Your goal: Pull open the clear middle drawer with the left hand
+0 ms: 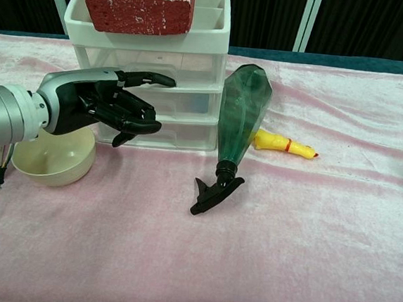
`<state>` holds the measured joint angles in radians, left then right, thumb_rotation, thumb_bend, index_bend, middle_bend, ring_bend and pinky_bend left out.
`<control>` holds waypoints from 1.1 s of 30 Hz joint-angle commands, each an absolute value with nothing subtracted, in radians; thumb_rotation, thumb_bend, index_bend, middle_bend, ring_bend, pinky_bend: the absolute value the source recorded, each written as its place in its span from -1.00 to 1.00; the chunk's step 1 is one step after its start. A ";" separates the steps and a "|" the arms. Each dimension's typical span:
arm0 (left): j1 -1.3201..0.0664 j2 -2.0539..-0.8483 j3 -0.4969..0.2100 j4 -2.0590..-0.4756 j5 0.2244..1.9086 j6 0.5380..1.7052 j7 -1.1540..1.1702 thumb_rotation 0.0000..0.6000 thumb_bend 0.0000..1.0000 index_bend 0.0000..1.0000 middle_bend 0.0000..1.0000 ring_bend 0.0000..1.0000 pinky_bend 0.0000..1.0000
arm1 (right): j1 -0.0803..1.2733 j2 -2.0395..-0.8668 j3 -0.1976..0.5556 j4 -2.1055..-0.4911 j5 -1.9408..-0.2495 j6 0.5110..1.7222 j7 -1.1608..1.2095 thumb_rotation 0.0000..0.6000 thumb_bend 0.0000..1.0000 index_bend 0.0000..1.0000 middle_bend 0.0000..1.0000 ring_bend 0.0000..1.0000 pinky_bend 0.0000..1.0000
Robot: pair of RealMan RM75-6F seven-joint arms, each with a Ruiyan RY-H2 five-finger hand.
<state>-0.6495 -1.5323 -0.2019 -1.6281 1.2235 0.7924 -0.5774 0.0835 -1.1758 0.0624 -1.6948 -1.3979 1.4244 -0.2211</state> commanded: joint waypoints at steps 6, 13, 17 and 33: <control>-0.650 -1.527 -0.200 -1.634 1.224 0.788 -0.573 1.00 -0.37 -1.00 0.34 0.30 0.46 | 0.083 -1.175 0.061 -1.695 -1.402 1.426 -0.221 1.00 -0.85 -0.71 -0.82 -0.62 -0.59; -0.651 -1.526 -0.200 -1.630 1.224 0.781 -0.578 1.00 -0.37 -1.00 0.34 0.30 0.46 | 0.083 -1.175 0.063 -1.695 -1.398 1.426 -0.222 1.00 -0.85 -0.71 -0.82 -0.62 -0.59; -0.649 -1.526 -0.202 -1.627 1.228 0.787 -0.584 1.00 -0.37 -1.00 0.34 0.30 0.46 | 0.083 -1.175 0.063 -1.695 -1.397 1.425 -0.222 1.00 -0.85 -0.71 -0.82 -0.62 -0.59; -0.644 -1.525 -0.201 -1.633 1.235 0.799 -0.583 1.00 -0.37 -1.00 0.36 0.30 0.46 | 0.084 -1.176 0.063 -1.694 -1.398 1.425 -0.222 1.00 -0.85 -0.71 -0.80 -0.62 -0.59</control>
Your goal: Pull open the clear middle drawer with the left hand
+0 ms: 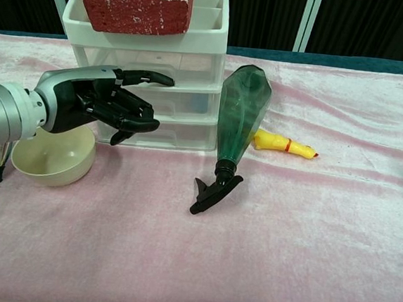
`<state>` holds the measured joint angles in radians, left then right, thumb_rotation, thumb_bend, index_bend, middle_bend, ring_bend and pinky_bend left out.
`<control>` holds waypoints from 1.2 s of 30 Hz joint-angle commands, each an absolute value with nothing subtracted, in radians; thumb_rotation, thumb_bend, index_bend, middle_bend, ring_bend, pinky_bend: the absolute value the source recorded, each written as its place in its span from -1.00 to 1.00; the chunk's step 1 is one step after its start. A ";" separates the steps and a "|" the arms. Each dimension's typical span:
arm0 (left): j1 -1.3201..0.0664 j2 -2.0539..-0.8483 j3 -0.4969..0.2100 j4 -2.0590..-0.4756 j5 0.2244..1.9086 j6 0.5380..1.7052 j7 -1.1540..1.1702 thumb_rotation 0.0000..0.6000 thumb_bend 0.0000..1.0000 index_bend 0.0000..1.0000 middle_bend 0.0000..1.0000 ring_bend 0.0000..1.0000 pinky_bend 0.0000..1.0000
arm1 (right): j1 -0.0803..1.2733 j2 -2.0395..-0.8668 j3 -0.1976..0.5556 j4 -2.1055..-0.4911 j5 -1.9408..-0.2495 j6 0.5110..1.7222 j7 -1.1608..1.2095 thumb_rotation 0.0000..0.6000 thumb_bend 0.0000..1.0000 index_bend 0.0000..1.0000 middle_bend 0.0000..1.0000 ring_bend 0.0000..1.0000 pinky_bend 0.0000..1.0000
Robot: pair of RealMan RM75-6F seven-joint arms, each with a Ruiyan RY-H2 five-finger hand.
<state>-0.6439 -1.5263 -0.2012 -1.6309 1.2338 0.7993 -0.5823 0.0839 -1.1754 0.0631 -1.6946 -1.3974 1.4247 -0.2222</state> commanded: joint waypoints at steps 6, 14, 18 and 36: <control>-0.633 -1.522 -0.199 -1.641 1.244 0.820 -0.583 1.00 -0.37 -1.00 0.38 0.30 0.46 | 0.084 -1.177 0.062 -1.694 -1.400 1.426 -0.223 1.00 -0.85 -0.71 -0.80 -0.62 -0.59; -0.635 -1.528 -0.200 -1.635 1.234 0.818 -0.580 1.00 -0.35 -1.00 0.39 0.30 0.46 | 0.084 -1.176 0.062 -1.694 -1.400 1.425 -0.223 1.00 -0.85 -0.71 -0.80 -0.62 -0.59; -0.636 -1.530 -0.202 -1.631 1.233 0.814 -0.585 1.00 -0.35 -1.00 0.39 0.30 0.46 | 0.084 -1.176 0.062 -1.695 -1.397 1.424 -0.222 1.00 -0.85 -0.71 -0.80 -0.62 -0.59; -0.643 -1.532 -0.203 -1.632 1.257 0.806 -0.611 1.00 -0.36 -1.00 0.38 0.30 0.46 | 0.084 -1.175 0.062 -1.696 -1.396 1.422 -0.222 1.00 -0.85 -0.71 -0.80 -0.62 -0.59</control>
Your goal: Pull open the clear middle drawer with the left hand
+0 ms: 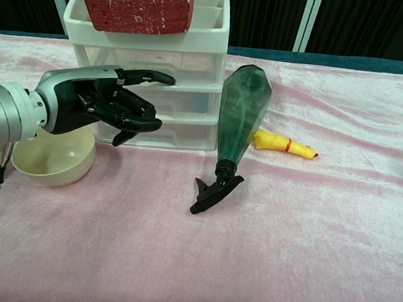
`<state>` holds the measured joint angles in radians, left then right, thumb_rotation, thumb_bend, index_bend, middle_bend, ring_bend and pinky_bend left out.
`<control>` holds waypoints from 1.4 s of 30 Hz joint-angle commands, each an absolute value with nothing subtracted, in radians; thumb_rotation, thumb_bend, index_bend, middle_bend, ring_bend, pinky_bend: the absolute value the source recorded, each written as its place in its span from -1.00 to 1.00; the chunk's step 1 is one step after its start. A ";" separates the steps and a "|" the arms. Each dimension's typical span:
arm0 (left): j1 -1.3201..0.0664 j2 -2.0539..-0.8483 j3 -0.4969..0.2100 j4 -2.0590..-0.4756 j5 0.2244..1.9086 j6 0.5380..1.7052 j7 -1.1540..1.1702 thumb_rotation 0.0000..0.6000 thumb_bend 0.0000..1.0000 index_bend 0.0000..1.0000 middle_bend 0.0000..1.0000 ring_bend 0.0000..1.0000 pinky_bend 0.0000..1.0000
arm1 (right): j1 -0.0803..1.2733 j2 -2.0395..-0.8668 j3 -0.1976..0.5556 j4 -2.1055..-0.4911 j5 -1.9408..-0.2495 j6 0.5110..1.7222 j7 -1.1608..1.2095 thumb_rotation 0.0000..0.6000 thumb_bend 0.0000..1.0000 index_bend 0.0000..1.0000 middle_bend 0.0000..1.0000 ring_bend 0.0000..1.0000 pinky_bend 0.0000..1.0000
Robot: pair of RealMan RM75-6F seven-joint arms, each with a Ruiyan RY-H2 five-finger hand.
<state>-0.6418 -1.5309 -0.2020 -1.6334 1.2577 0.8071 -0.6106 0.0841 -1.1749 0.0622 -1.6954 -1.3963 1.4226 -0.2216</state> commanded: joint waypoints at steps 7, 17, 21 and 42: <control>-0.646 -1.530 -0.193 -1.634 1.270 0.798 -0.614 1.00 -0.36 -1.00 0.38 0.29 0.46 | 0.084 -1.175 0.063 -1.696 -1.395 1.422 -0.222 1.00 -0.85 -0.71 -0.80 -0.62 -0.59; -0.637 -1.511 -0.165 -1.665 1.313 0.807 -0.625 1.00 -0.36 -1.00 0.38 0.30 0.46 | 0.084 -1.176 0.063 -1.696 -1.395 1.423 -0.223 1.00 -0.84 -0.71 -0.80 -0.62 -0.59; -0.635 -1.505 -0.154 -1.675 1.331 0.811 -0.630 1.00 -0.36 -1.00 0.38 0.30 0.46 | 0.084 -1.176 0.063 -1.696 -1.394 1.423 -0.224 1.00 -0.84 -0.71 -0.80 -0.62 -0.59; -0.631 -1.486 -0.102 -1.712 1.384 0.824 -0.620 1.00 -0.36 -1.00 0.38 0.30 0.46 | 0.084 -1.176 0.064 -1.698 -1.391 1.422 -0.226 1.00 -0.83 -0.71 -0.80 -0.62 -0.59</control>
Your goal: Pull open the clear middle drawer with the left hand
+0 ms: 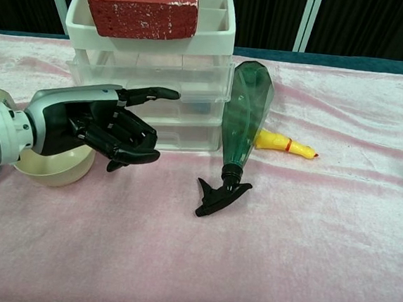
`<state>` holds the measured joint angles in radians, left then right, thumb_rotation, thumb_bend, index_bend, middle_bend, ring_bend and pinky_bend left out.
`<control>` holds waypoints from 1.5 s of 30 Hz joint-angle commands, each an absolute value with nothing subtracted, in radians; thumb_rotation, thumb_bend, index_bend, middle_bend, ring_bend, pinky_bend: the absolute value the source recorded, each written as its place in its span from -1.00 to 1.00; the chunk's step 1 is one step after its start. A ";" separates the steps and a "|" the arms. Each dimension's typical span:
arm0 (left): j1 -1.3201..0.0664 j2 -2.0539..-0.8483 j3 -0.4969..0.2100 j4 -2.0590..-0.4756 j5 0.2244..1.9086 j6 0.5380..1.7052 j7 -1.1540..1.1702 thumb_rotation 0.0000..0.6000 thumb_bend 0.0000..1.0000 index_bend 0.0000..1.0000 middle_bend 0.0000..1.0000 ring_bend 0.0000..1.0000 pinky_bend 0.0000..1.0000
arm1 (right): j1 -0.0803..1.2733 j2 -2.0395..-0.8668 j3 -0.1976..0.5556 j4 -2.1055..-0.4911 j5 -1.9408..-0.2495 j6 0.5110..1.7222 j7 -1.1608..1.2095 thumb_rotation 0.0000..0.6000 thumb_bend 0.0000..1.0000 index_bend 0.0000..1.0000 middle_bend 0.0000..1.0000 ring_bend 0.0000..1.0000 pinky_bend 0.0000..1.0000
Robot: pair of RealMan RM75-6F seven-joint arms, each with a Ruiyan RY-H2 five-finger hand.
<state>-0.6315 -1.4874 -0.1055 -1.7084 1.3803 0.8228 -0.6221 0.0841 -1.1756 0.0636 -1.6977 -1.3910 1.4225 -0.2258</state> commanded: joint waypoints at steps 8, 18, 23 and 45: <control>-0.627 -1.479 -0.078 -1.728 1.407 0.834 -0.613 1.00 -0.36 -1.00 0.39 0.30 0.46 | 0.084 -1.176 0.064 -1.697 -1.392 1.423 -0.226 1.00 -0.83 -0.71 -0.80 -0.62 -0.59; -0.620 -1.473 -0.051 -1.738 1.430 0.850 -0.610 1.00 -0.36 -1.00 0.38 0.30 0.46 | 0.084 -1.176 0.064 -1.698 -1.391 1.423 -0.226 1.00 -0.84 -0.71 -0.80 -0.62 -0.59; -0.618 -1.470 -0.038 -1.745 1.444 0.854 -0.611 1.00 -0.36 -1.00 0.38 0.30 0.46 | 0.084 -1.176 0.064 -1.697 -1.392 1.423 -0.227 1.00 -0.83 -0.71 -0.80 -0.62 -0.59; -0.618 -1.445 0.030 -1.776 1.532 0.880 -0.633 1.00 -0.36 -1.00 0.38 0.30 0.46 | 0.084 -1.178 0.063 -1.698 -1.393 1.424 -0.229 1.00 -0.84 -0.71 -0.80 -0.62 -0.59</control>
<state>-0.6176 -1.4449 0.0298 -1.7762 1.5321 0.8806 -0.6333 0.0844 -1.1775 0.0629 -1.6976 -1.3929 1.4235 -0.2286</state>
